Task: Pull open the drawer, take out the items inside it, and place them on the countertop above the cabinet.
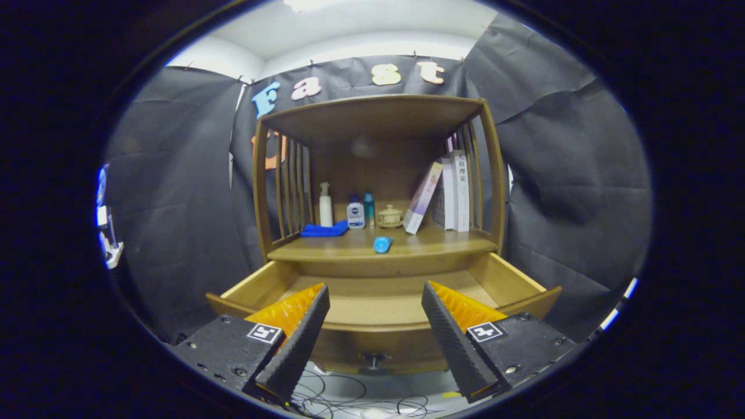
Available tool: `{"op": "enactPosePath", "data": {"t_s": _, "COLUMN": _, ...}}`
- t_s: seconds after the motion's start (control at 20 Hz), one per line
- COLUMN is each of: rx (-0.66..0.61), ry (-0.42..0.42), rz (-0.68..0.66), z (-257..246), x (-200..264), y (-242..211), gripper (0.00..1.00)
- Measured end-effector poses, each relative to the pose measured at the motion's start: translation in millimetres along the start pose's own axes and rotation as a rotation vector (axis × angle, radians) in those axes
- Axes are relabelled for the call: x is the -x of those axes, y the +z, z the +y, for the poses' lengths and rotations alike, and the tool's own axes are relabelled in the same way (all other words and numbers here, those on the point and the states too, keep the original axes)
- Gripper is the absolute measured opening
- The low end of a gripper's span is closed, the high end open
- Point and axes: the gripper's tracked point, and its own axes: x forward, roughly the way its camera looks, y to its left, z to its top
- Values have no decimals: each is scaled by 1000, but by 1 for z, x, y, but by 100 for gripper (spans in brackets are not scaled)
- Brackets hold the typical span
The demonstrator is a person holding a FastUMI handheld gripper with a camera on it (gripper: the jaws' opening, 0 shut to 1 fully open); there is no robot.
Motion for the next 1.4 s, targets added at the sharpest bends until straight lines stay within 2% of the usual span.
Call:
{"op": "enactPosePath", "data": {"t_s": 0.35, "rx": 20, "ry": -12, "rz": 75, "z": -1, "x": 18, "y": -59, "gripper": 100}}
{"op": "enactPosePath", "data": {"t_s": 0.75, "rx": 9, "ry": -35, "rz": 163, "z": 1, "x": 6, "y": -105, "gripper": 100}}
{"op": "enactPosePath", "data": {"t_s": 1.05, "rx": 29, "ry": -47, "rz": 199, "z": -1, "x": -11, "y": -122, "gripper": 100}}
{"op": "enactPosePath", "data": {"t_s": 1.4, "rx": 62, "ry": -90, "rz": 183, "z": -4, "x": -39, "y": -113, "gripper": 100}}
